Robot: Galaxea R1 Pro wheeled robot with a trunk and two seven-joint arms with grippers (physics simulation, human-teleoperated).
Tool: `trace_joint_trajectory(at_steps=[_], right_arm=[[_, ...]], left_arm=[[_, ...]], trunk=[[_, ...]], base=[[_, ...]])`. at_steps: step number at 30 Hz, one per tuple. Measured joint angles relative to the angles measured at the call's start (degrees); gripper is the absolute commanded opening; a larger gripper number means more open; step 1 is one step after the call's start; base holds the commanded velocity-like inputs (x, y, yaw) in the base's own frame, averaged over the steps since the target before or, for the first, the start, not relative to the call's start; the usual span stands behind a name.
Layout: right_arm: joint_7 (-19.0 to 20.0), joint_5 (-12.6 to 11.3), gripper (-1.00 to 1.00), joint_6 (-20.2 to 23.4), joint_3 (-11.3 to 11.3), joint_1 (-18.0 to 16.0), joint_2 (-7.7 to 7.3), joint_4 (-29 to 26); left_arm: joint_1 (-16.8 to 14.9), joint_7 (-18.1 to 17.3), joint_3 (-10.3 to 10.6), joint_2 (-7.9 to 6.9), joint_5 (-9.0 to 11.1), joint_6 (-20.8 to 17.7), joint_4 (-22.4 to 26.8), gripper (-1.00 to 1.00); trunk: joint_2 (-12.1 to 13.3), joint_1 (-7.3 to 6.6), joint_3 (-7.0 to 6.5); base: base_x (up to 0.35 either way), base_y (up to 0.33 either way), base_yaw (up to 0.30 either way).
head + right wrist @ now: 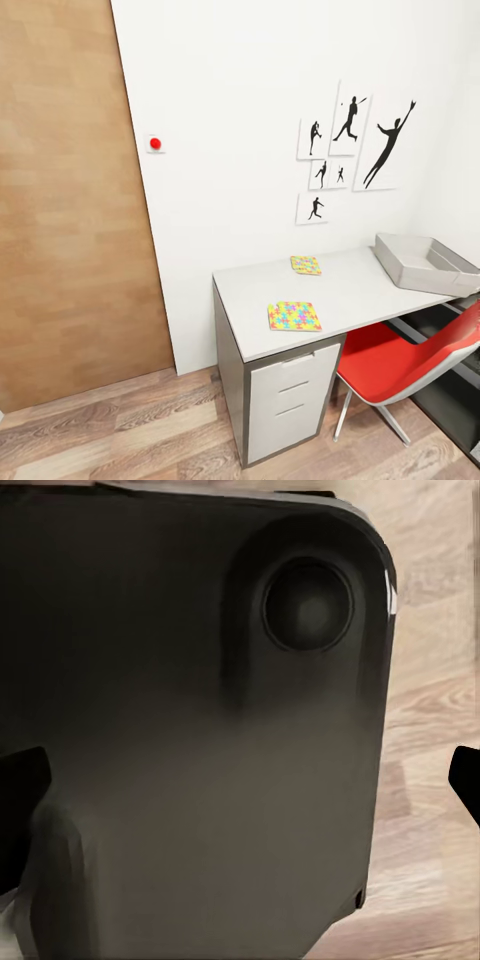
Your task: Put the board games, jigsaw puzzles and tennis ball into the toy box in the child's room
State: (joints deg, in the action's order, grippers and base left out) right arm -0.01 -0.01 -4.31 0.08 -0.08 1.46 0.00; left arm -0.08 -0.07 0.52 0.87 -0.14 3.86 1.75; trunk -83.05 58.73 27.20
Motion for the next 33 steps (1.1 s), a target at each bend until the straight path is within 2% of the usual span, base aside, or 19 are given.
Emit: trace_joint_trajectory(at_steps=[15,33], right_arm=[[0.44,0.03,1.0,-4.79,0.04,0.0,-0.22,0.0],[0.41,-0.5,1.0,-5.08,-0.07,0.16,-0.49,0.0]], left_arm=[[0.0,-0.01,-0.36,0.09,0.15,1.05,0.01,1.0],[0.0,-0.01,-0.28,0.1,0.15,1.06,0.02,1.0]], trunk=[[0.0,0.0,1.09],[0.0,0.0,2.4]], base=[[0.0,0.0,-0.158],[0.0,0.0,-0.189]])
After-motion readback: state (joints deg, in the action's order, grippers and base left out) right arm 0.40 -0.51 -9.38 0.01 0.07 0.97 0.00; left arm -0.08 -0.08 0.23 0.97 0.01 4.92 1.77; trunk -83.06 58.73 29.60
